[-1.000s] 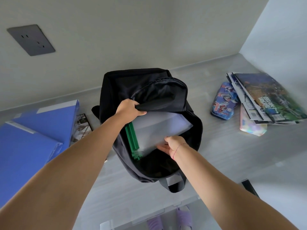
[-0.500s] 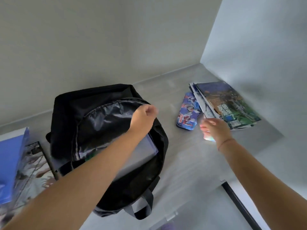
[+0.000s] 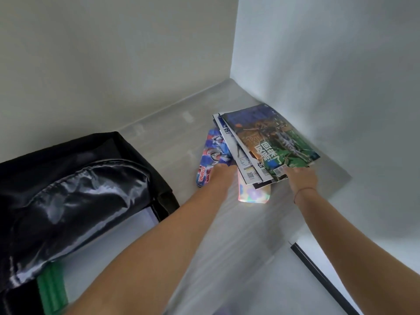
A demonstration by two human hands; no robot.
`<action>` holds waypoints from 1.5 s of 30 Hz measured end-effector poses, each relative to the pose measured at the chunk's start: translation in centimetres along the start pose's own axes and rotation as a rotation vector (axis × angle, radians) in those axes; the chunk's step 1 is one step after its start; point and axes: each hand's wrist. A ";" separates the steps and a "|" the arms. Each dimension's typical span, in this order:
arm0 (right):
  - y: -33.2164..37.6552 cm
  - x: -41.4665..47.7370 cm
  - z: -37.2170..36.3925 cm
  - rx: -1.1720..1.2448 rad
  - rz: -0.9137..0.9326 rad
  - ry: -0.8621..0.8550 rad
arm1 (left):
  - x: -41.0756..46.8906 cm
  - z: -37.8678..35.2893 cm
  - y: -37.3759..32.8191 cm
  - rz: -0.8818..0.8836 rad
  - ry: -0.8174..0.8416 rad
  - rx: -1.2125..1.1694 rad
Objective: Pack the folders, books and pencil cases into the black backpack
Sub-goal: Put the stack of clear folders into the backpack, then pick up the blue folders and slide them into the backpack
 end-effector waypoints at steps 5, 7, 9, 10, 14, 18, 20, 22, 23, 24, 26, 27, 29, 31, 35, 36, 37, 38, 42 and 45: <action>0.2 -5.8 -3.4 0.262 -0.028 -0.079 | -0.5 1.3 1.4 -0.057 -0.112 0.011; 1.9 -9.5 -5.4 0.367 0.068 0.009 | -1.3 3.1 1.4 -0.114 -0.173 0.001; 4.1 -12.8 -7.5 0.425 0.192 0.170 | -2.4 5.5 1.2 -0.208 -0.224 -0.016; 5.2 -14.3 -8.7 0.433 0.248 0.255 | -3.2 6.8 1.1 -0.260 -0.244 -0.031; 9.1 -20.0 -12.4 0.406 0.407 0.550 | -7.2 13.3 1.1 -0.397 -0.352 -0.060; 11.6 -26.1 -15.7 0.348 0.524 0.720 | -11.8 20.2 3.1 -0.430 -0.534 -0.055; 11.7 -29.5 -17.4 0.302 0.573 0.801 | -13.9 23.7 4.9 -0.421 -0.635 -0.088; 11.4 -33.2 -19.1 0.266 0.593 0.905 | -15.9 27.1 7.1 -0.402 -0.754 -0.122; 11.2 -35.1 -20.0 0.255 0.597 0.958 | -16.9 28.8 8.3 -0.389 -0.812 -0.143; 10.9 -37.0 -20.9 0.251 0.598 1.014 | -17.9 30.6 9.5 -0.375 -0.868 -0.157; 10.3 -40.8 -23.0 0.241 0.580 1.124 | -19.9 34.1 11.9 -0.339 -0.962 -0.161; 9.9 -42.5 -24.1 0.226 0.566 1.175 | -20.9 35.8 13.2 -0.321 -1.000 -0.167; 9.0 -45.7 -26.4 0.162 0.550 1.259 | -22.8 39.1 15.8 -0.274 -1.082 -0.190; 8.0 -48.5 -29.1 0.088 0.537 1.311 | -24.6 42.4 18.5 -0.210 -1.180 -0.209; 6.9 -53.1 -34.4 -0.014 0.466 1.319 | -27.7 48.5 24.1 -0.060 -1.301 -0.189; 6.7 -54.1 -35.6 -0.030 0.458 1.325 | -28.2 49.8 25.6 -0.008 -1.318 -0.158; 6.6 -55.0 -36.6 -0.051 0.478 1.328 | -28.6 51.1 27.1 0.061 -1.332 -0.113; 6.5 -55.8 -37.6 -0.066 0.503 1.312 | -29.0 52.2 28.5 0.147 -1.339 -0.074; 5.8 -58.1 -41.3 -0.289 0.857 1.001 | -30.7 55.4 32.9 0.398 -1.373 -0.178; 5.8 -59.3 -42.6 -0.590 1.060 0.795 | -31.1 57.1 35.7 0.510 -1.363 -0.382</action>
Point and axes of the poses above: each hand's wrist, its own x-axis towards the middle knuckle, its own z-axis out of the back of the hand, y = z × x, and after that the axes turned 2 degrees about y, right-handed
